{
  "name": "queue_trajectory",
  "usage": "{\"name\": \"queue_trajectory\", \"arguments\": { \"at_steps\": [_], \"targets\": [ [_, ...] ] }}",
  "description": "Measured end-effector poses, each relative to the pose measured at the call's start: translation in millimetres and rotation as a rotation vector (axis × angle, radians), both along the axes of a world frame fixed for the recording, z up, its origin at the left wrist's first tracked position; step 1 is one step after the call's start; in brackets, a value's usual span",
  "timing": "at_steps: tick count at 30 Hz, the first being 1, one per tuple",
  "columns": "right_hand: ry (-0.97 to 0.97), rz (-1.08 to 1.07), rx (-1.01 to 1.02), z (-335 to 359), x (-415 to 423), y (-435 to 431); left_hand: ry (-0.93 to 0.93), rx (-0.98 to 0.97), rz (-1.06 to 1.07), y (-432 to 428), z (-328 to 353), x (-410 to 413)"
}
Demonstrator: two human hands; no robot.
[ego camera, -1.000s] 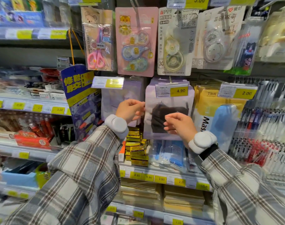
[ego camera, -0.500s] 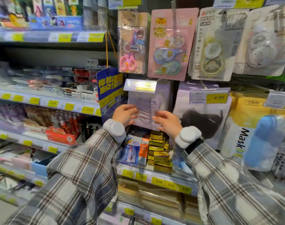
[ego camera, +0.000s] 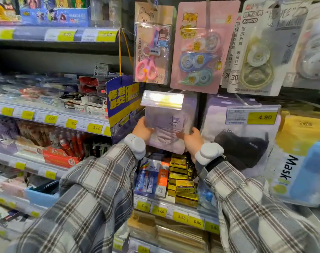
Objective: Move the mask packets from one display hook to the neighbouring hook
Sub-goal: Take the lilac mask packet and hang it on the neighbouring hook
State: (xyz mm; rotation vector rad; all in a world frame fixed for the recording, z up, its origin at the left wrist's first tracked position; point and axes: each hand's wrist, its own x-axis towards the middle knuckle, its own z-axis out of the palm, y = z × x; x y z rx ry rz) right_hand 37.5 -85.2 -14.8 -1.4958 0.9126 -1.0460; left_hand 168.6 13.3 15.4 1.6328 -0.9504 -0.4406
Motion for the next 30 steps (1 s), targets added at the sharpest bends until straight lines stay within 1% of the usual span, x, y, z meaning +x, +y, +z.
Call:
{"name": "queue_trajectory", "arguments": {
  "at_steps": [2, 5, 8, 15, 19, 23, 30],
  "targets": [
    [-0.021, -0.014, -0.008, -0.8, 0.2, 0.5, 0.021, -0.007, 0.016, -4.4, -0.6, 0.2],
    [0.003, -0.007, -0.032, -1.8, -0.4, 1.6, 0.056, -0.021, 0.019, -8.1, -2.3, -0.8],
    [0.04, 0.011, -0.058, -3.6, -0.2, 0.8, 0.031, -0.034, 0.005, -10.6, -7.6, 4.8],
    [-0.01, 0.013, -0.072, 3.8, -6.1, 13.8, 0.017, -0.001, 0.017, -9.0, -15.0, 17.0],
    [-0.014, -0.016, -0.074, 7.2, -12.7, 18.5, 0.07, -0.008, 0.019, -1.9, -12.6, 11.1],
    [-0.005, -0.028, -0.068, 11.2, -18.7, 22.5, 0.11, -0.022, 0.068, 4.9, -12.2, 1.4],
    [0.036, -0.01, -0.055, 13.2, -24.9, 30.7, 0.069, -0.044, 0.139, 24.6, -12.8, -9.8]
  ]
}}
